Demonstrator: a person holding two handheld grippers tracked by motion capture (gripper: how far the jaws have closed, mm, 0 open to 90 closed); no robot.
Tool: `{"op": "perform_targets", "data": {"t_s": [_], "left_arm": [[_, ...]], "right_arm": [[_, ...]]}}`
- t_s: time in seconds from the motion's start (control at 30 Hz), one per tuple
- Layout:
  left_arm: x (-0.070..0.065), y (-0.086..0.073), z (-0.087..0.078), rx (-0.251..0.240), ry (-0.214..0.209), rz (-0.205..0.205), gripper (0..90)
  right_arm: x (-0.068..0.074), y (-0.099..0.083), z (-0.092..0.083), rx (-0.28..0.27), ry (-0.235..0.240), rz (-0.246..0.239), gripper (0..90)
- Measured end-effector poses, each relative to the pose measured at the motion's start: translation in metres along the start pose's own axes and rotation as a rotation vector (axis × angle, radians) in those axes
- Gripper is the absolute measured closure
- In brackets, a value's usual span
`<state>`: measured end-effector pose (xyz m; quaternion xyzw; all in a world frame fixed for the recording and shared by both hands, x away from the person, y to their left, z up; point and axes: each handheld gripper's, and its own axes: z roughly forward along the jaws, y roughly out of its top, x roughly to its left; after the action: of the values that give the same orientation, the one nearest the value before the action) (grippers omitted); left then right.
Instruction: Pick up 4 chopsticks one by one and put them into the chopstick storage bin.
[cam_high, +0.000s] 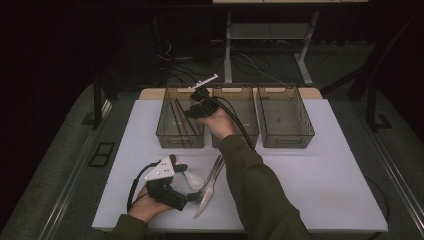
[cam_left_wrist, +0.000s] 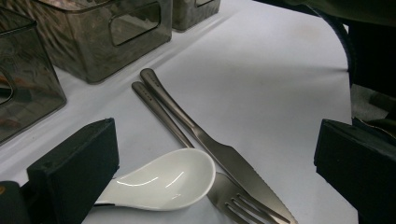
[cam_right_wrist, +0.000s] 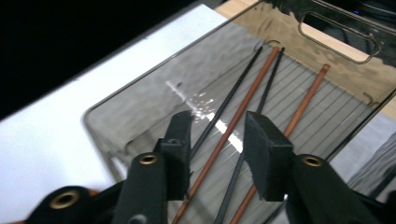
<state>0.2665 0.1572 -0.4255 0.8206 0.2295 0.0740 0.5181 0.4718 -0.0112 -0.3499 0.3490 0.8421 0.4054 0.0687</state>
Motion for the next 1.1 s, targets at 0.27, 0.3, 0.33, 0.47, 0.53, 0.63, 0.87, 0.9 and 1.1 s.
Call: {"op": "perform_targets", "data": {"t_s": [0.27, 0.3, 0.33, 0.47, 0.53, 0.63, 0.87, 0.9, 1.1], "left_arm": [[0.001, -0.001, 0.000, 0.009, 0.014, -0.006, 0.0], [0.001, -0.001, 0.000, 0.010, 0.017, -0.006, 0.0], [0.001, -0.002, -0.001, 0.006, 0.019, -0.014, 0.0], [0.004, -0.003, -0.003, 0.010, 0.029, -0.019, 0.0], [0.005, -0.004, -0.004, 0.006, 0.031, -0.026, 0.0], [0.005, -0.004, -0.004, 0.002, 0.040, -0.035, 0.0], [0.007, -0.004, -0.004, 0.007, 0.047, -0.041, 0.0], [0.007, -0.004, -0.004, 0.011, 0.046, -0.037, 0.0], [0.007, -0.004, -0.003, 0.014, 0.050, -0.036, 0.0]], "right_arm": [[-0.010, -0.028, -0.031, -0.049, 0.056, -0.020, 48.5], [-0.011, -0.032, -0.035, -0.052, 0.067, -0.014, 47.3], [-0.013, -0.035, -0.040, -0.053, 0.079, -0.016, 46.8], [-0.016, -0.051, -0.059, -0.075, 0.098, -0.031, 44.3], [-0.017, -0.059, -0.067, -0.087, 0.090, -0.043, 44.0], [-0.018, -0.069, -0.079, -0.097, 0.090, -0.055, 42.2], [-0.019, -0.096, -0.106, -0.130, 0.098, -0.055, 39.2], [-0.020, -0.100, -0.110, -0.138, 0.102, -0.055, 39.1], [-0.024, -0.133, -0.132, -0.156, 0.103, -0.046, 35.4]]}}
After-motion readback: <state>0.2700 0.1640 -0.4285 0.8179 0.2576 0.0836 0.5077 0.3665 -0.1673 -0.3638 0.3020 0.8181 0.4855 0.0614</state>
